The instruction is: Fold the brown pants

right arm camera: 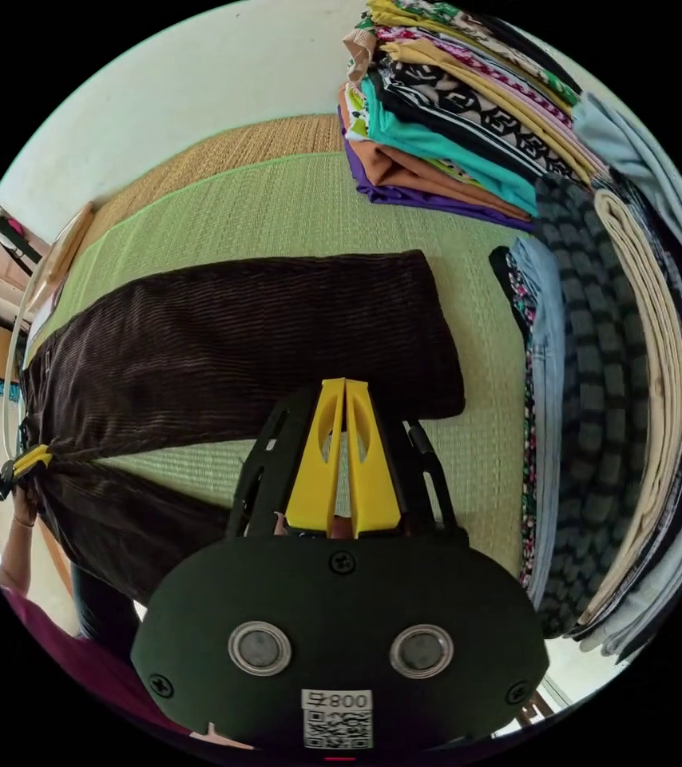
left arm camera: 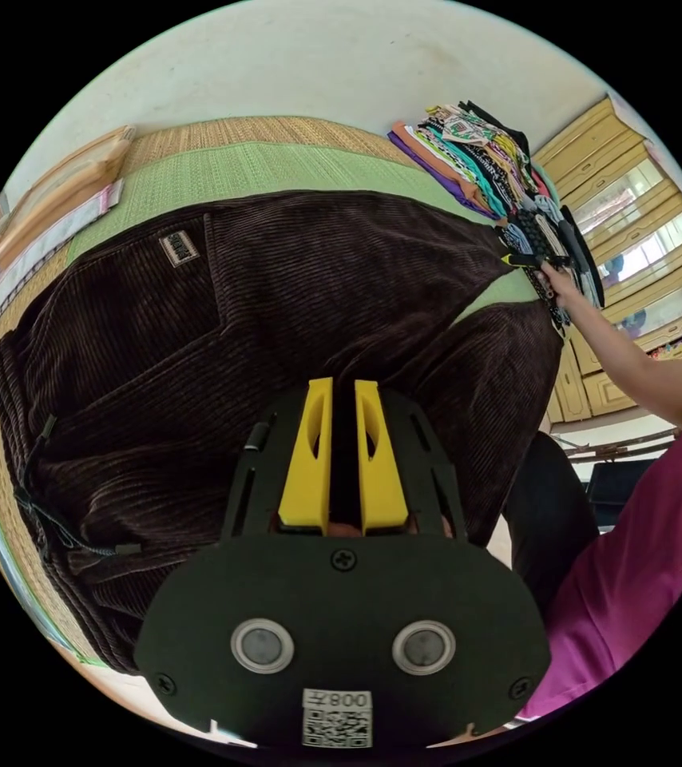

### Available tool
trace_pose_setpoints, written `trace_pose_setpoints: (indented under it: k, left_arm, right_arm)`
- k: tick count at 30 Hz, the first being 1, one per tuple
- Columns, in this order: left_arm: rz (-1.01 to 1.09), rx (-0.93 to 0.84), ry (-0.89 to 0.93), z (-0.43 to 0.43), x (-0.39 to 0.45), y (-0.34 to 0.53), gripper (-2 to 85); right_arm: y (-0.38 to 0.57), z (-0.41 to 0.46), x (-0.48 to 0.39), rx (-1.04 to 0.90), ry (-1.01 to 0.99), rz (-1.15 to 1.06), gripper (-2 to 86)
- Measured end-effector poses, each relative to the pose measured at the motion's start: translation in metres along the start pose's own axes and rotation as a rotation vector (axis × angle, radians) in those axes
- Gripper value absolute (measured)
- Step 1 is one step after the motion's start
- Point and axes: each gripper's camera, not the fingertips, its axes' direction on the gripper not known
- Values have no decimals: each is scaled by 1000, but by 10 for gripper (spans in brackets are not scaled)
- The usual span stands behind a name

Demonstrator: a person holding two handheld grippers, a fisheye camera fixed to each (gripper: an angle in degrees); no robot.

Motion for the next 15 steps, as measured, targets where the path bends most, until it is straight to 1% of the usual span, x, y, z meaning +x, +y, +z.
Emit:
trace_pose_setpoints:
  k: [3, 4, 7, 8, 10, 12, 15]
  left_arm:
    - [18, -12, 3, 4, -6, -8, 48]
    - [30, -22, -5, 6, -7, -12, 48]
    - [42, -33, -15, 7, -10, -15, 47]
    - [44, -34, -14, 6, -11, -14, 47]
    - [33, -8, 10, -2, -15, -6, 47]
    - [12, 15, 37, -5, -20, 2, 48]
    - [-25, 25, 55, -2, -30, 8, 48]
  right_arm:
    - [18, 2, 6, 25, 30, 25, -1]
    - [13, 4, 7, 19, 10, 35, -1]
    - [-7, 7, -1, -2, 40, 28, -1]
    - [-9, 2, -8, 7, 83, 31, -2]
    - [-2, -9, -19, 50, 117, 14, -2]
    - [5, -11, -25, 72, 101, 3, -2]
    - [-4, 14, -22, -3, 102, 35, -2]
